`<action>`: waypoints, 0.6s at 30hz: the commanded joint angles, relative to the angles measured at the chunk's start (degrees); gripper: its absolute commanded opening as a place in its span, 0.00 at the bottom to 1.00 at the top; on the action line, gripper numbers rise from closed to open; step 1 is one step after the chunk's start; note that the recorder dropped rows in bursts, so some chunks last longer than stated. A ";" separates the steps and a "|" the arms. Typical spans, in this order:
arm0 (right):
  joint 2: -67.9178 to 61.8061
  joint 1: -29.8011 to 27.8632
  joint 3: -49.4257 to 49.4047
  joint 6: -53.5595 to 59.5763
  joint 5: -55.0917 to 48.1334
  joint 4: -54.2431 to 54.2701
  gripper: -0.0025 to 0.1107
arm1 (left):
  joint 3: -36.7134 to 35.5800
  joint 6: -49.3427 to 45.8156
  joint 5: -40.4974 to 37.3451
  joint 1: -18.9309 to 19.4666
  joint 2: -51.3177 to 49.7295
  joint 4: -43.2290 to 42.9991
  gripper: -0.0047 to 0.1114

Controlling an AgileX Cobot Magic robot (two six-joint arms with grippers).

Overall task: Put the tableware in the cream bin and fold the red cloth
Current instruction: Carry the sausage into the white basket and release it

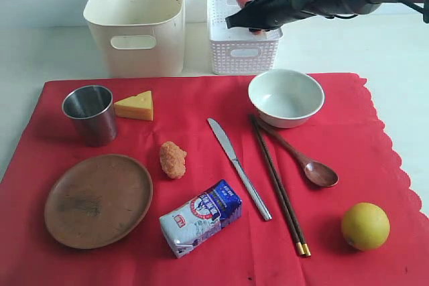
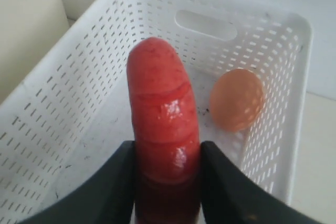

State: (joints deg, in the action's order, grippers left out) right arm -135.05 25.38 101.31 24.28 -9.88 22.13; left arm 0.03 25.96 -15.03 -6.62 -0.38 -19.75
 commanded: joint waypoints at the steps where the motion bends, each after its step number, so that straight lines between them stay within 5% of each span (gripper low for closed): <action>1: 0.00 -0.03 0.26 -0.34 0.23 -0.06 0.49 | -0.03 -0.26 0.34 0.05 0.38 -0.09 0.05; 7: 0.00 -0.03 0.26 -0.34 -0.93 -0.06 0.60 | -0.03 -0.26 0.34 0.05 0.38 -0.09 0.05; 18: 7.18 -0.03 0.26 -0.33 -14.65 -0.98 0.58 | -0.03 -0.26 0.34 0.05 0.38 -0.09 0.05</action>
State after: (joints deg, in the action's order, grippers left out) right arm -131.54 25.38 101.31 24.19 -20.79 22.13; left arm 0.03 25.96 -15.03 -6.62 -0.38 -19.75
